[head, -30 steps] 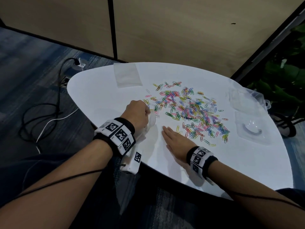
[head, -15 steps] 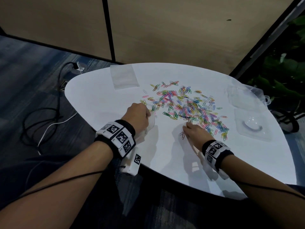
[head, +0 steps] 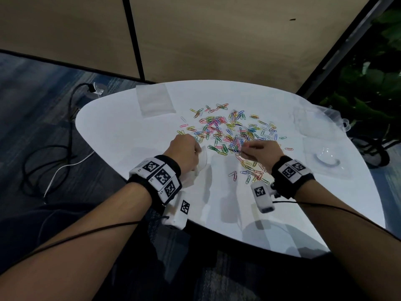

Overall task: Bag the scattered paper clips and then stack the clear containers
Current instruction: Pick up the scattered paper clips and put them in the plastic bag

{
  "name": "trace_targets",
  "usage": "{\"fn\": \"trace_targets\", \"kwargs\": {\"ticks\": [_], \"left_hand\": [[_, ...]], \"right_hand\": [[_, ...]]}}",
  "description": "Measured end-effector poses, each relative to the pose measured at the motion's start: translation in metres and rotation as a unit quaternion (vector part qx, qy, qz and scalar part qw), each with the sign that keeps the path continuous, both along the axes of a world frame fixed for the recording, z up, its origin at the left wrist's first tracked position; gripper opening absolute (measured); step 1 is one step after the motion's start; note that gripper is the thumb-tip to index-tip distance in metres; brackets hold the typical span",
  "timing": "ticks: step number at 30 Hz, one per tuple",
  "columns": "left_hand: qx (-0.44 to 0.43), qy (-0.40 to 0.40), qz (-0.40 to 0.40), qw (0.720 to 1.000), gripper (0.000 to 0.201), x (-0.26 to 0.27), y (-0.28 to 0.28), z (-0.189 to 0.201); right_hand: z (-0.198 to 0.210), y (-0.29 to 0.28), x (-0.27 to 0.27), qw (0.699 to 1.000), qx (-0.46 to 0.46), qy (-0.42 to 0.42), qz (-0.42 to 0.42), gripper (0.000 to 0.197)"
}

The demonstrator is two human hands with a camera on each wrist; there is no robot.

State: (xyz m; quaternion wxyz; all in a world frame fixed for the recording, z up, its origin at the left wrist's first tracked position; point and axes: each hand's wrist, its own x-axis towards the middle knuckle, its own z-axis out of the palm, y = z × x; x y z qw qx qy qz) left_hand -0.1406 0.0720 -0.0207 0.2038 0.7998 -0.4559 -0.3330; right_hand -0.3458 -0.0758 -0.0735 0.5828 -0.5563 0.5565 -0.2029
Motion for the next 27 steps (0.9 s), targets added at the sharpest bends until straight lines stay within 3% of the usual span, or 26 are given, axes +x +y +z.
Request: {"fn": "trace_targets", "kwargs": {"ticks": [2, 5, 10, 14, 16, 18, 19, 22, 23, 24, 25, 27], "left_hand": [[-0.004, 0.005, 0.004, 1.0, 0.028, -0.003, -0.002, 0.0], [-0.018, 0.005, 0.007, 1.0, 0.027, -0.005, -0.004, -0.003], [-0.048, 0.018, 0.002, 0.999, 0.024, -0.007, -0.003, -0.005], [-0.054, 0.006, -0.009, 0.998, 0.024, -0.009, -0.002, -0.007], [-0.054, 0.017, -0.006, 0.998, 0.024, -0.01, -0.002, -0.008], [-0.049, 0.025, -0.001, 0.999, 0.024, -0.01, -0.002, -0.008], [-0.048, 0.023, 0.002, 0.999, 0.024, -0.01, -0.002, -0.008], [-0.054, 0.008, 0.015, 0.998, 0.028, -0.004, -0.001, -0.008], [-0.056, 0.002, 0.018, 0.998, 0.03, -0.001, -0.001, -0.008], [-0.056, -0.001, 0.02, 0.998, 0.03, 0.0, -0.002, -0.007], [-0.057, 0.0, 0.024, 0.998, 0.031, 0.002, -0.002, -0.008], [-0.05, 0.012, 0.031, 0.998, 0.029, 0.004, -0.004, -0.009]], "right_hand": [[0.019, 0.016, 0.02, 0.985, 0.076, -0.152, -0.005, 0.016], [0.035, 0.047, 0.047, 0.969, 0.117, -0.212, 0.047, 0.014], [0.02, 0.075, 0.067, 0.994, 0.032, -0.081, 0.071, 0.011], [0.012, 0.079, 0.067, 0.985, -0.086, 0.026, 0.146, 0.021], [0.018, 0.077, 0.066, 0.946, -0.17, 0.116, 0.249, 0.017], [0.029, 0.077, 0.067, 0.877, -0.231, 0.21, 0.364, 0.023], [0.035, 0.075, 0.066, 0.867, -0.242, 0.219, 0.378, 0.027], [0.045, 0.064, 0.057, 0.93, -0.206, 0.106, 0.285, 0.033], [0.041, 0.058, 0.05, 0.932, -0.225, 0.099, 0.266, 0.035], [0.035, 0.052, 0.04, 0.91, -0.272, 0.139, 0.281, 0.036], [0.024, 0.048, 0.028, 0.86, -0.328, 0.208, 0.33, 0.036], [-0.01, 0.052, 0.002, 0.721, -0.396, 0.33, 0.464, 0.043]]}}
